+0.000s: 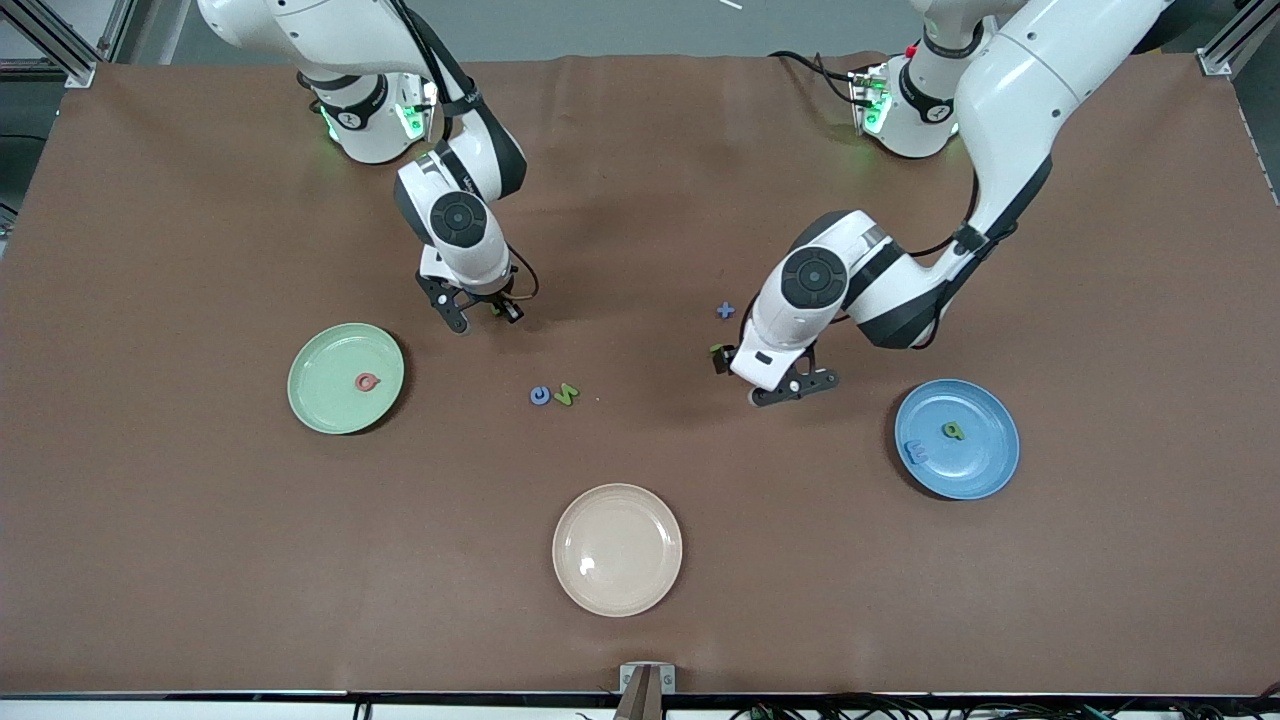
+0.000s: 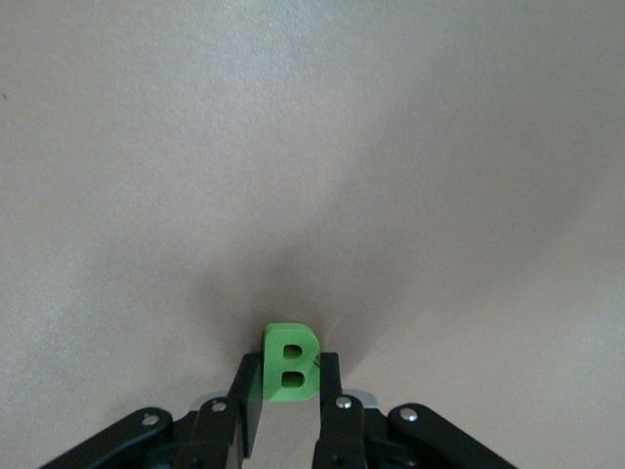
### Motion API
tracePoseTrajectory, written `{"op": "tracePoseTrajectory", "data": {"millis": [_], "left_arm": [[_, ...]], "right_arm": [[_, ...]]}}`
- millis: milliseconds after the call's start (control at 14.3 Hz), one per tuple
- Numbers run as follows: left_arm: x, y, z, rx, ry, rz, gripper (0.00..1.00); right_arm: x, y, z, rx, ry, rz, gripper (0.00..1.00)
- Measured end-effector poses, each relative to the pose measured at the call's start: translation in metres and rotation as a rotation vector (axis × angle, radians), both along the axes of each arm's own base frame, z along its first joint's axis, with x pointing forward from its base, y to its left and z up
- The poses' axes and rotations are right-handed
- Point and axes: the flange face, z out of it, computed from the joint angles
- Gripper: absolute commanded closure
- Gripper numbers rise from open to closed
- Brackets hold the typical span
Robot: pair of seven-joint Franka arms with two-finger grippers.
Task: Sort upper and lower case letters into plates
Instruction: 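Place the B on the green plate while the left gripper grasps the c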
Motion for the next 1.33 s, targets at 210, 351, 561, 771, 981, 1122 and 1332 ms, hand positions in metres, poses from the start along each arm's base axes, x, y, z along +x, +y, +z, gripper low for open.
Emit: {"op": "tracePoseTrajectory", "data": {"millis": [210,351,561,771,981,1122,1332], "left_arm": [[-0.019,-0.027,-0.014,-0.010,0.015,0.137,0.15],[-0.031,-0.038,-0.021,0.022,-0.010,0.186,0.17],[-0.041,-0.037,-0.035,0.071,-0.053,0.210,0.25],[-0.042,-0.038,-0.044,0.051,-0.049,0.233,0.32],[-0.045,-0.038,-0.048,0.049,-0.041,0.233,0.39],[-0.048,-0.038,-0.051,0.054,-0.035,0.228,0.41],[-0.051,-0.038,-0.054,0.055,-0.030,0.225,0.44]], "right_arm": [[0.019,-0.023,0.016,0.016,0.003,0.039,1.00],[0.039,-0.046,0.040,0.018,0.036,0.064,1.00],[0.077,-0.091,0.079,0.048,0.060,0.136,0.99],[0.103,-0.188,0.079,0.097,0.091,0.237,0.99],[0.110,-0.255,0.077,0.127,0.094,0.259,0.99],[0.113,-0.264,0.072,0.126,0.059,0.268,0.98],[0.109,-0.266,0.040,0.122,0.057,0.283,0.98]]}}
